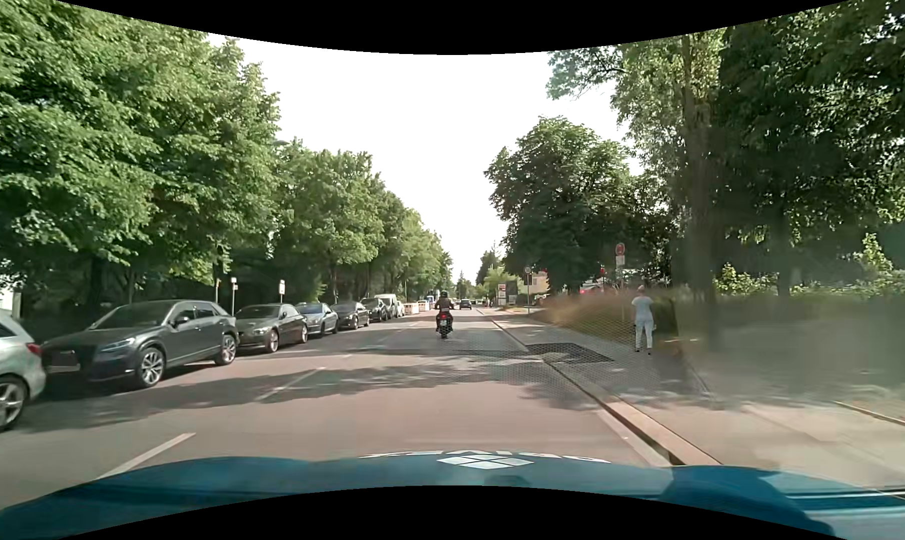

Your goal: Follow the waypoints while adhering to traffic rules and regulations

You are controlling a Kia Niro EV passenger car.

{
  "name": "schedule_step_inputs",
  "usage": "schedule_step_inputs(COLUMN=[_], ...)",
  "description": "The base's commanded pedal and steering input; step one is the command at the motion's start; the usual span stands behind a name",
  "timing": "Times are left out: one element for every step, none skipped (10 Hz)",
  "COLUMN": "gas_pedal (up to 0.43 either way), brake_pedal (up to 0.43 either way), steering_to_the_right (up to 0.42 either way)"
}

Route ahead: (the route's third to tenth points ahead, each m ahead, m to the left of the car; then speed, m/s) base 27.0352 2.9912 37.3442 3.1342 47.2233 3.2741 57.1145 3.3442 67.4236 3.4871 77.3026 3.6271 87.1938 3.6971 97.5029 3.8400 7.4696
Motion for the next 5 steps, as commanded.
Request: schedule_step_inputs(gas_pedal=[0.02, 0.02, 0.02, 0.02, 0.02], brake_pedal=[0.0, 0.0, 0.0, 0.0, 0.0], steering_to_the_right=[0.0, -0.002, -0.003, -0.002, -0.003])
